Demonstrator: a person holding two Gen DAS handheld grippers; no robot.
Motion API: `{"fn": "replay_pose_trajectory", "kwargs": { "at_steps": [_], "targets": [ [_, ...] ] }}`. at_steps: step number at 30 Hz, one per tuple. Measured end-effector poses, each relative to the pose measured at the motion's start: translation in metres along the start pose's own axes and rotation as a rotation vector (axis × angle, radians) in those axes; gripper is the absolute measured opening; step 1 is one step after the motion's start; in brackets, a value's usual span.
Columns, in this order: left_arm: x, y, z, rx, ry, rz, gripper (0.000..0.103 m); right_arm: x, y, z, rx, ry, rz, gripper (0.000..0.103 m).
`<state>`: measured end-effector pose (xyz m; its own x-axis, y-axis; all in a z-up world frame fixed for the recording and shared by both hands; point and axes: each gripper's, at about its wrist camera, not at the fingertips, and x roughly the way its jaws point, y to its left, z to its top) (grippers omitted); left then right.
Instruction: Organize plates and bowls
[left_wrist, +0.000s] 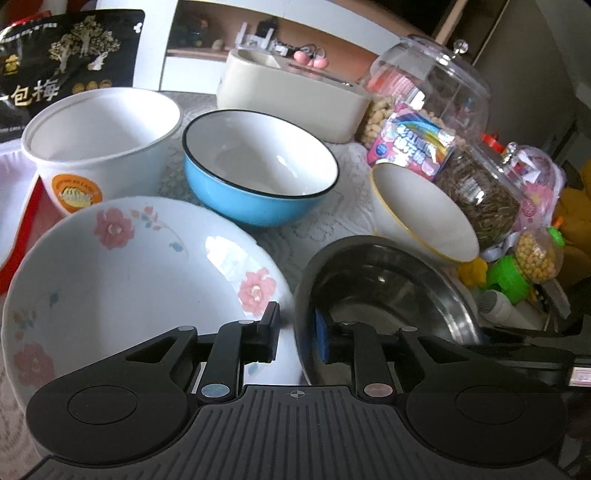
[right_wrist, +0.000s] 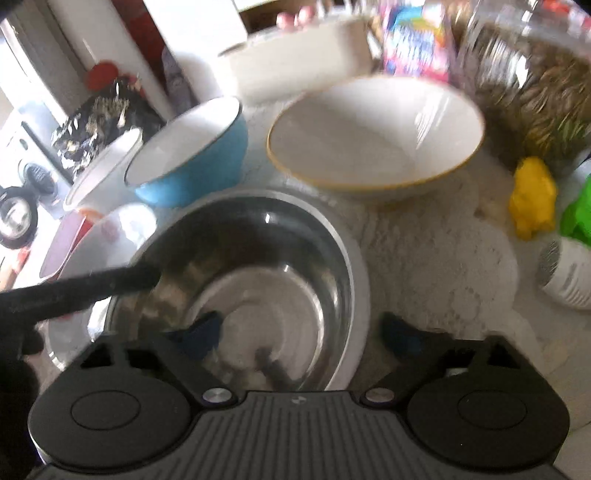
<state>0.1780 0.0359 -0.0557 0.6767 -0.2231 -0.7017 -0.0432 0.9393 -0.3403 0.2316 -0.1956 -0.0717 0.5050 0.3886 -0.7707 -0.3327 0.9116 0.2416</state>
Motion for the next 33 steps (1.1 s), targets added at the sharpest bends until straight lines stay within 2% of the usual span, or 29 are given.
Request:
{"fn": "replay_pose_trajectory", "kwargs": {
  "at_steps": [1, 2, 6, 8, 11, 14, 18, 24, 29, 33],
  "targets": [
    [-0.003, 0.0, -0.002, 0.001, -0.006, -0.013, 0.022, -0.002, 0.004, -0.001, -0.015, -0.017, -0.019, 0.059],
    [-0.006, -0.001, -0.003, -0.003, -0.009, -0.025, 0.023, -0.005, 0.007, -0.001, -0.024, -0.023, -0.031, 0.057],
    [-0.015, 0.005, -0.007, -0.053, -0.003, -0.051, 0.023, -0.016, 0.021, 0.001, -0.031, -0.031, -0.061, 0.056],
    [-0.027, 0.011, -0.009, -0.082, -0.029, -0.085, 0.023, -0.028, 0.027, 0.002, -0.051, -0.058, -0.061, 0.056],
    [-0.049, 0.016, -0.01, -0.095, -0.089, -0.086, 0.023, -0.045, 0.047, 0.006, -0.095, -0.104, -0.064, 0.056],
    [-0.07, 0.023, -0.007, -0.103, -0.145, -0.036, 0.023, -0.049, 0.068, 0.009, -0.132, -0.124, -0.055, 0.057],
    [-0.087, 0.044, -0.006, -0.138, -0.194, 0.028, 0.023, -0.036, 0.098, 0.015, -0.18, -0.108, -0.029, 0.057],
    [-0.089, 0.08, -0.008, -0.212, -0.203, 0.135, 0.023, -0.005, 0.137, 0.018, -0.222, -0.051, 0.009, 0.057],
    [-0.084, 0.099, -0.009, -0.223, -0.194, 0.208, 0.023, 0.018, 0.162, 0.015, -0.278, -0.024, -0.009, 0.057],
    [-0.083, 0.109, -0.01, -0.23, -0.204, 0.244, 0.023, 0.03, 0.178, 0.015, -0.356, -0.053, -0.052, 0.058]
  ]
}}
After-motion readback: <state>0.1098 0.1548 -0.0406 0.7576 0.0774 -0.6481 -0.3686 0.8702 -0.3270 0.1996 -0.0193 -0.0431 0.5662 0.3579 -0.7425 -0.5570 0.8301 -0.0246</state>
